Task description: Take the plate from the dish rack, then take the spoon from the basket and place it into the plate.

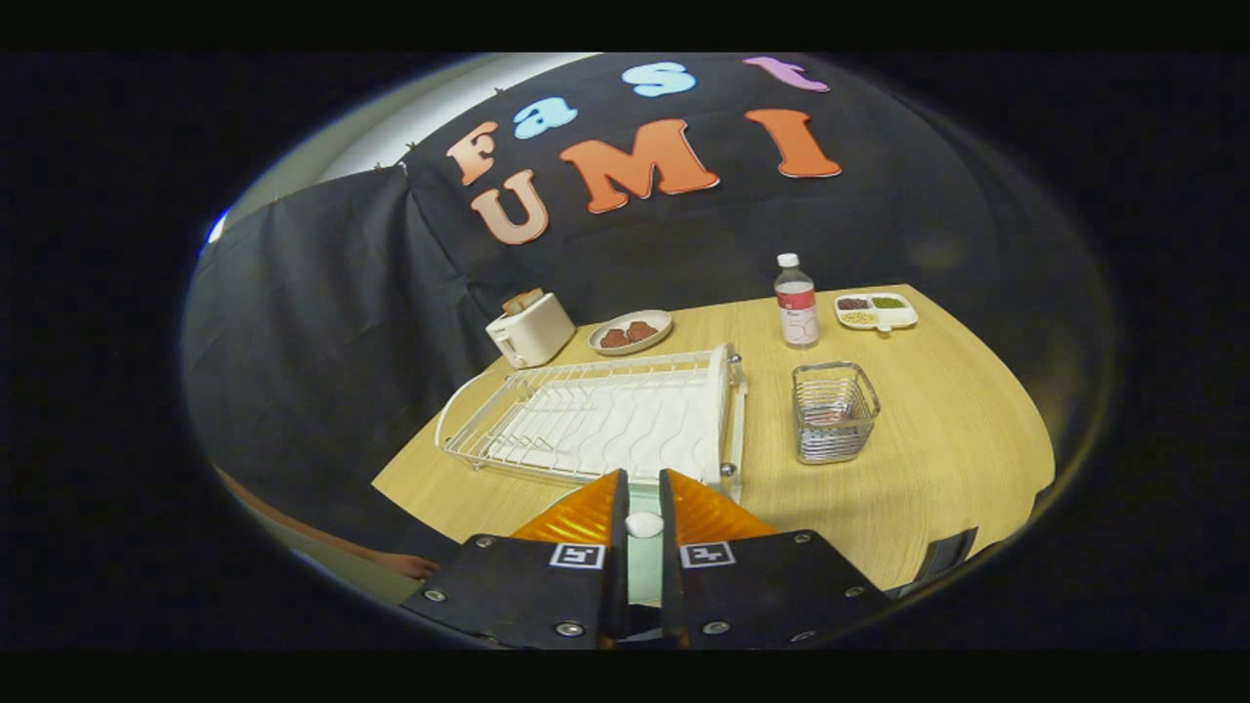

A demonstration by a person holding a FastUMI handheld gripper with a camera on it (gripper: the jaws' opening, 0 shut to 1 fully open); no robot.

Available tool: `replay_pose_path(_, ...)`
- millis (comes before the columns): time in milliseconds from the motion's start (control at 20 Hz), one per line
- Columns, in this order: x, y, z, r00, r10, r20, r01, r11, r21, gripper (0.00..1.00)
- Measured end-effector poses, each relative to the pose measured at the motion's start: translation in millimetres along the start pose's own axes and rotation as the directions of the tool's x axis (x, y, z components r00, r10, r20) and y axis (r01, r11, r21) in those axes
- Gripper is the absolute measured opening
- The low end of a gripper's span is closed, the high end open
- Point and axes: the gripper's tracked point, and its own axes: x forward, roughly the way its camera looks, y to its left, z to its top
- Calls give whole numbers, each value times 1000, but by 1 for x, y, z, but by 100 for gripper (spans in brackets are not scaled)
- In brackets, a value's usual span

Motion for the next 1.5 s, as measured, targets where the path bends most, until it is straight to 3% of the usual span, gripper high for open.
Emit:
replay_pose_path(700,54,60,-33,984,174,-36,-177,979,-100,15)
replay_pose_path(1150,50,23,-67,987,90,-135,-96,995,-38,21)
replay_pose_path(1350,44,9,-57,991,45,-123,-47,999,-15,40)
replay_pose_path(1500,35,-4,-28,998,1,-65,-2,1000,-25,59)
